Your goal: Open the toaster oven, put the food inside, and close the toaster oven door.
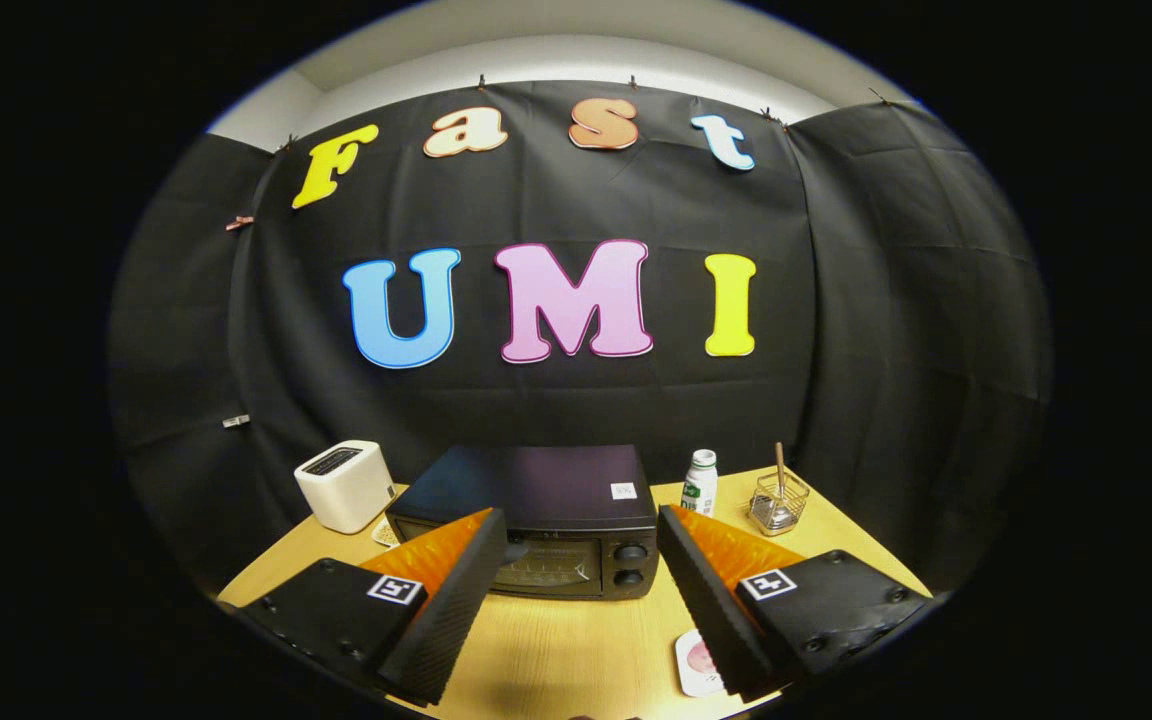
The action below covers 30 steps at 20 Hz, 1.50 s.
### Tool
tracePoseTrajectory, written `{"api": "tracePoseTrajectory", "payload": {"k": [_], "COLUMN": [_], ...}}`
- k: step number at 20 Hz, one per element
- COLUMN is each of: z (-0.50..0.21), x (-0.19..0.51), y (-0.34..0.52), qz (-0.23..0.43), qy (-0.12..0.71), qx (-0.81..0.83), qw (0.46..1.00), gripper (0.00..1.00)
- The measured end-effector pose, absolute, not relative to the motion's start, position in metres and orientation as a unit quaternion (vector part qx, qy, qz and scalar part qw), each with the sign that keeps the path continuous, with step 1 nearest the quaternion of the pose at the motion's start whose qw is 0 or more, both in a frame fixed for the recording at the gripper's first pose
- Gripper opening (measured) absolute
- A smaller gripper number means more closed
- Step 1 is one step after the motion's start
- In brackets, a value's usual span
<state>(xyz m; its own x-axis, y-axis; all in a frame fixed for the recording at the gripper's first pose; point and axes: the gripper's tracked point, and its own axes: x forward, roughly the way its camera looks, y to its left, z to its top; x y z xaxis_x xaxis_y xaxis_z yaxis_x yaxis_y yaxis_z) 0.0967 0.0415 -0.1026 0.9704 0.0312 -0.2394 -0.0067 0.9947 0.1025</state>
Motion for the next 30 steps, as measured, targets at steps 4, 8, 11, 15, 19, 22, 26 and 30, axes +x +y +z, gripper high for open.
{"api": "tracePoseTrajectory", "payload": {"k": [4, 8, 11, 15, 19, 22, 26, 30], "z": [-0.132, -0.159, -0.178, -0.200, -0.227, -0.233, -0.244, -0.247], "x": [0.125, 0.151, 0.169, 0.191, 0.204, 0.211, 0.211, 0.210], "y": [0.072, 0.100, 0.121, 0.142, 0.154, 0.162, 0.164, 0.166], "qz": [0.010, 0.007, 0.007, 0.003, 0.002, 0.000, -0.013, -0.002], "qy": [0.145, 0.152, 0.154, 0.158, 0.174, 0.175, 0.194, 0.205], "qx": [0.059, 0.048, 0.037, 0.031, 0.016, 0.019, 0.032, 0.032], "qw": [0.988, 0.987, 0.987, 0.987, 0.985, 0.984, 0.980, 0.978], "gripper": [0.99, 0.99, 0.99, 0.99, 0.99, 0.99, 1.00, 0.99]}}
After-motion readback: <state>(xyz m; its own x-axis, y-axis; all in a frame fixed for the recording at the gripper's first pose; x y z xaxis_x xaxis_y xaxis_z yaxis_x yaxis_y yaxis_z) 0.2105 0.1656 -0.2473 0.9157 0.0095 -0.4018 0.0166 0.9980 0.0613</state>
